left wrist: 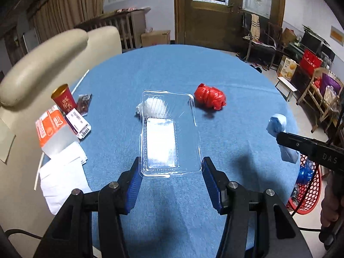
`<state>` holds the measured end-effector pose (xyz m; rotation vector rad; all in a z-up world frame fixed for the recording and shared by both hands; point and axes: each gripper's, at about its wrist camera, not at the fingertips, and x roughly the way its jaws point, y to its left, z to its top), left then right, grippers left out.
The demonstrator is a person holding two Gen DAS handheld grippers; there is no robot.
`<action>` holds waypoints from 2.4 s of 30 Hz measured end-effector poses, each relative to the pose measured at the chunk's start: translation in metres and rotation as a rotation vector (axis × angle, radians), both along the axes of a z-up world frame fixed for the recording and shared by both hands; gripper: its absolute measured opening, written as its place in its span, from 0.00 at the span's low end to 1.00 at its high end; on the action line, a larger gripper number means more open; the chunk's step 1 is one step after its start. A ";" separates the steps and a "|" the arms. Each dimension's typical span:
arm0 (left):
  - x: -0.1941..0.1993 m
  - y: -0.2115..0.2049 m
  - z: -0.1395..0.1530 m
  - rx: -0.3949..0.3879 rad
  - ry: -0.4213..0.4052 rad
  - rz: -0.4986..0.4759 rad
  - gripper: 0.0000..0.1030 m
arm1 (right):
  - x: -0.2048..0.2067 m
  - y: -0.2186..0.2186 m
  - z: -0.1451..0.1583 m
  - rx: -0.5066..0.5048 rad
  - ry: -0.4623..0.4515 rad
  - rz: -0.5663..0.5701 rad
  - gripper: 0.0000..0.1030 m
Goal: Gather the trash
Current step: 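Carry the clear tray with the left tool while the right tool carries the cloth to the red basket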
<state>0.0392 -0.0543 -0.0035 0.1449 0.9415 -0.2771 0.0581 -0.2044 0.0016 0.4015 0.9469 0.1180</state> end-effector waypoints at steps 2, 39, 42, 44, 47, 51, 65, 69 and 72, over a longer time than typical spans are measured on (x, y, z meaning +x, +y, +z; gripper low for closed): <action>-0.008 -0.004 0.005 0.009 -0.016 -0.009 0.55 | -0.009 -0.003 0.005 0.000 -0.010 -0.005 0.29; -0.068 -0.063 0.033 0.102 -0.127 -0.142 0.55 | -0.090 -0.042 0.040 0.020 -0.115 -0.101 0.29; -0.069 -0.067 0.033 0.108 -0.125 -0.153 0.55 | -0.093 -0.046 0.040 0.023 -0.115 -0.109 0.29; -0.070 -0.070 0.032 0.112 -0.125 -0.159 0.55 | -0.095 -0.050 0.040 0.027 -0.113 -0.114 0.29; -0.072 -0.074 0.031 0.117 -0.124 -0.169 0.56 | -0.098 -0.054 0.039 0.029 -0.114 -0.123 0.29; -0.072 -0.078 0.030 0.122 -0.122 -0.177 0.56 | -0.102 -0.059 0.038 0.035 -0.110 -0.134 0.29; -0.078 -0.087 0.029 0.142 -0.123 -0.197 0.56 | -0.110 -0.067 0.035 0.048 -0.112 -0.151 0.29; -0.079 -0.091 0.029 0.148 -0.124 -0.207 0.56 | -0.111 -0.069 0.034 0.051 -0.111 -0.155 0.29; -0.080 -0.094 0.029 0.154 -0.125 -0.216 0.56 | -0.112 -0.071 0.033 0.055 -0.109 -0.157 0.29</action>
